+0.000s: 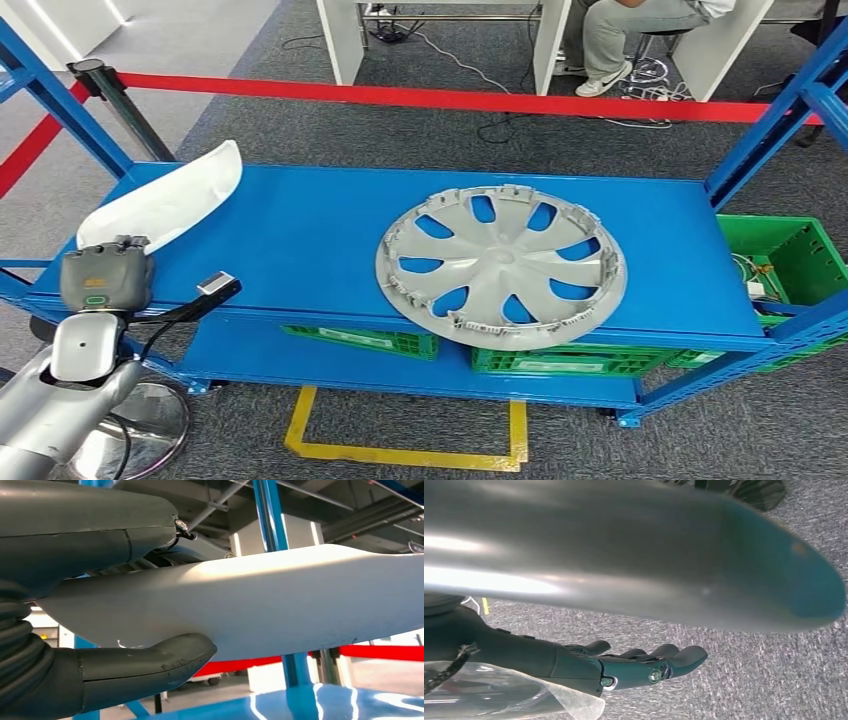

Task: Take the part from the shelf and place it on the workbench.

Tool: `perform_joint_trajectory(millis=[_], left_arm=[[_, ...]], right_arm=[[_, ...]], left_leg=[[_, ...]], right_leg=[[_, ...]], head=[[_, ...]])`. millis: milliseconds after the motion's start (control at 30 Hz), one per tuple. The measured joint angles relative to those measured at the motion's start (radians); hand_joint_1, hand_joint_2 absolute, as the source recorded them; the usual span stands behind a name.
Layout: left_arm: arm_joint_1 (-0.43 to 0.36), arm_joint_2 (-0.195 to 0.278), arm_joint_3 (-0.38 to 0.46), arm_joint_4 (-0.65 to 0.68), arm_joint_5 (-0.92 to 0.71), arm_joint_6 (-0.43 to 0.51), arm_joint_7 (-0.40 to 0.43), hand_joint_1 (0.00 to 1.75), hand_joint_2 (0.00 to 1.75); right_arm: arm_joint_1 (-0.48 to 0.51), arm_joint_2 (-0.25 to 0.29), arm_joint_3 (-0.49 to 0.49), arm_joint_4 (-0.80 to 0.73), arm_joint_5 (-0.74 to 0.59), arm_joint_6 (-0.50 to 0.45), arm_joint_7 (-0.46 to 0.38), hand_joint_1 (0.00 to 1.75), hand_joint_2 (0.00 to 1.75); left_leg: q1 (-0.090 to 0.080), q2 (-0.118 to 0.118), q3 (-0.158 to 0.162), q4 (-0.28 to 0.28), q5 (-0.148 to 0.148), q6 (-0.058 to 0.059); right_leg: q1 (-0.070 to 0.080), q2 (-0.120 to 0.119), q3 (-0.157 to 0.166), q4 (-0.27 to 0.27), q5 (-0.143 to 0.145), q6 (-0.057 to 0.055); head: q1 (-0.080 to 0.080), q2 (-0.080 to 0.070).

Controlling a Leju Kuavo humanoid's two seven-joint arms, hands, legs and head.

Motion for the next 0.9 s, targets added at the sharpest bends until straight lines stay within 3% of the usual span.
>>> perform_joint_trajectory(millis=[133,200,233,300,367,400,433,500,567,667,733,833,867,900], left_arm=[[-0.002,0.038,-0.038,-0.020,0.000,-0.002,0.044,1.75,1.75],[-0.005,0.053,-0.056,-0.028,0.000,-0.003,0.056,1.75,1.75],[-0.006,0.057,-0.062,-0.031,-0.001,-0.003,0.058,1.75,1.75],[-0.003,0.062,-0.072,-0.033,-0.001,-0.005,0.060,1.75,1.75],[0.004,0.064,-0.081,-0.034,-0.002,-0.010,0.058,1.75,1.75],[0.007,0.064,-0.084,-0.034,-0.002,-0.013,0.055,1.75,1.75],[0.009,0.064,-0.086,-0.034,-0.002,-0.016,0.051,1.75,1.75],[0.011,0.066,-0.088,-0.036,-0.002,-0.019,0.045,1.75,1.75],[0.012,0.068,-0.089,-0.040,-0.002,-0.021,0.040,1.75,1.75],[0.013,0.072,-0.089,-0.043,-0.002,-0.024,0.035,1.75,1.75],[0.014,0.074,-0.089,-0.044,-0.002,-0.025,0.032,1.75,1.75],[0.016,0.075,-0.089,-0.044,-0.002,-0.029,0.027,1.75,1.75],[0.018,0.075,-0.088,-0.044,-0.002,-0.032,0.022,1.75,1.75],[0.021,0.075,-0.087,-0.044,-0.002,-0.035,0.016,1.75,1.75]], right_arm=[[0.000,0.000,0.001,0.007,-0.002,-0.001,-0.001,0.00,0.00],[0.000,0.000,0.001,0.009,-0.003,-0.002,-0.001,0.00,0.00],[0.000,-0.001,0.001,0.010,-0.003,-0.003,-0.002,0.00,0.00],[0.000,-0.001,0.002,0.011,-0.004,-0.004,-0.002,0.00,0.00],[0.000,-0.001,0.002,0.012,-0.004,-0.003,-0.002,0.00,0.00],[0.001,-0.001,0.002,0.012,-0.004,-0.003,-0.002,0.00,0.00],[0.001,-0.001,0.002,0.012,-0.004,-0.003,-0.002,0.00,0.00],[0.000,-0.001,0.003,0.013,-0.004,-0.003,-0.002,0.00,0.00],[-0.002,-0.001,0.004,0.014,-0.004,-0.002,-0.003,0.00,0.00],[-0.002,-0.002,0.005,0.014,-0.004,-0.001,-0.004,0.00,0.00],[-0.001,-0.002,0.005,0.014,-0.004,-0.001,-0.004,0.00,0.00],[-0.002,-0.002,0.006,0.014,-0.006,0.000,-0.004,0.00,0.00],[-0.002,-0.002,0.006,0.014,-0.009,0.000,-0.003,0.00,0.00],[-0.001,-0.002,0.006,0.014,-0.013,0.001,-0.003,0.00,0.00]], left_leg=[[-0.001,0.001,0.000,-0.003,0.007,0.013],[0.004,0.005,0.004,-0.024,0.025,0.023],[0.008,0.007,0.005,-0.034,0.033,0.027],[0.010,0.009,0.000,-0.037,0.038,0.031],[0.011,0.011,-0.006,-0.034,0.040,0.029],[0.013,0.011,-0.009,-0.032,0.041,0.026],[0.016,0.011,-0.011,-0.028,0.041,0.023],[0.020,0.011,-0.019,-0.015,0.037,0.010],[0.019,0.009,-0.029,0.000,0.036,-0.006],[0.021,0.007,-0.039,0.011,0.039,-0.023],[0.024,0.007,-0.057,0.052,-0.004,-0.030],[0.024,0.007,-0.117,0.230,-0.121,-0.034],[0.024,0.007,-0.126,0.276,-0.139,-0.032],[0.023,0.007,-0.121,0.290,-0.137,-0.029]], right_leg=[[-0.001,0.001,0.002,-0.006,0.007,0.010],[0.001,0.001,-0.005,0.003,-0.007,0.018],[0.001,0.000,-0.019,0.032,-0.031,0.021],[-0.002,0.000,-0.070,0.153,-0.100,0.027],[-0.005,-0.001,-0.108,0.252,-0.132,0.035],[-0.008,-0.002,-0.104,0.252,-0.121,0.039],[-0.011,-0.003,-0.079,0.212,-0.094,0.043],[-0.015,-0.005,-0.003,0.082,-0.045,0.049],[-0.014,-0.002,0.038,0.012,-0.032,0.041],[-0.011,0.002,0.028,0.014,-0.031,0.015],[-0.010,0.001,0.017,0.013,-0.021,-0.003],[-0.004,0.000,-0.011,0.013,-0.002,-0.022],[0.000,-0.001,-0.020,0.013,0.005,-0.025],[0.003,-0.001,-0.030,0.013,0.013,-0.026]], head=[[-0.001,0.000],[0.001,0.000],[0.002,0.000],[0.002,0.000],[0.002,0.000],[0.002,0.000],[0.002,0.000],[0.003,0.000],[0.004,0.000],[0.002,0.000],[0.000,0.000],[-0.003,0.000],[-0.003,0.000],[-0.003,0.000]])
